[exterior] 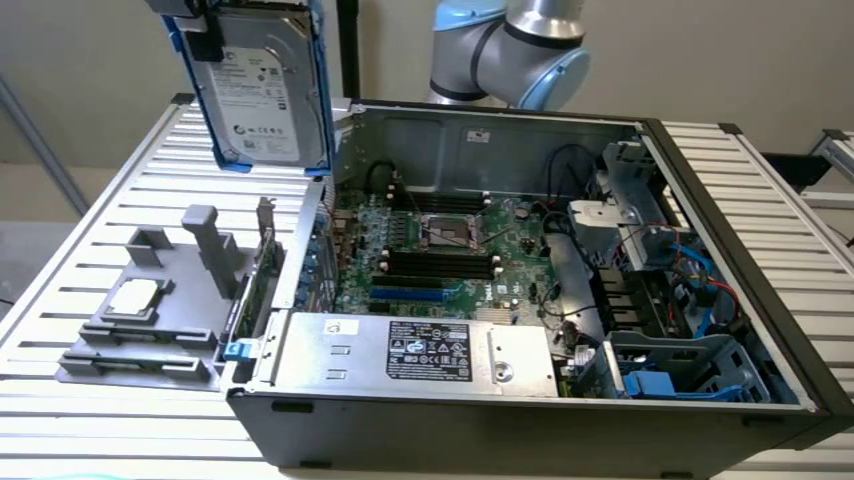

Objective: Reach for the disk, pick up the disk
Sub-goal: 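Pick up the disk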

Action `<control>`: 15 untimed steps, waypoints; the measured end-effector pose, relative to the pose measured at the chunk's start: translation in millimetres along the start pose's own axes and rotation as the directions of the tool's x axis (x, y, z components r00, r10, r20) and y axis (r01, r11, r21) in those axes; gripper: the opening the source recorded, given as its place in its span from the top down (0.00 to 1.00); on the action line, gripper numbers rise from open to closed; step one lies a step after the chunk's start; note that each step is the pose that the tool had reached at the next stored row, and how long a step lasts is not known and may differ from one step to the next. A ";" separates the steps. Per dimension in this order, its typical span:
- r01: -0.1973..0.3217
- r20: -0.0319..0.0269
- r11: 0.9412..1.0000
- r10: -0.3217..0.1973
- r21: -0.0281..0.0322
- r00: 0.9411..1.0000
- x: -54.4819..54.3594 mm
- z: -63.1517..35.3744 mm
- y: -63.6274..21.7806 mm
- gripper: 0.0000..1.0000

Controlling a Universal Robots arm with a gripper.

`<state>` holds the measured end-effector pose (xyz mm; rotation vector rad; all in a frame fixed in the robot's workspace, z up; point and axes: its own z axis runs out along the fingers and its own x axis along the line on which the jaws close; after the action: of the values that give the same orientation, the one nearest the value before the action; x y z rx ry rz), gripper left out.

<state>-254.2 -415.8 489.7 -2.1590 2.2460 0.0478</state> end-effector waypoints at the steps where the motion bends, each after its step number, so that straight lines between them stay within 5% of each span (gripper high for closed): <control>1: 0.000 0.000 1.000 0.000 0.000 1.000 1.6 -0.3 -4.7 0.67; 15: 0.000 0.002 1.000 0.000 0.000 1.000 23.3 -4.3 -69.1 0.67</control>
<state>-186.1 -442.0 492.8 -2.1579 2.2448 0.0499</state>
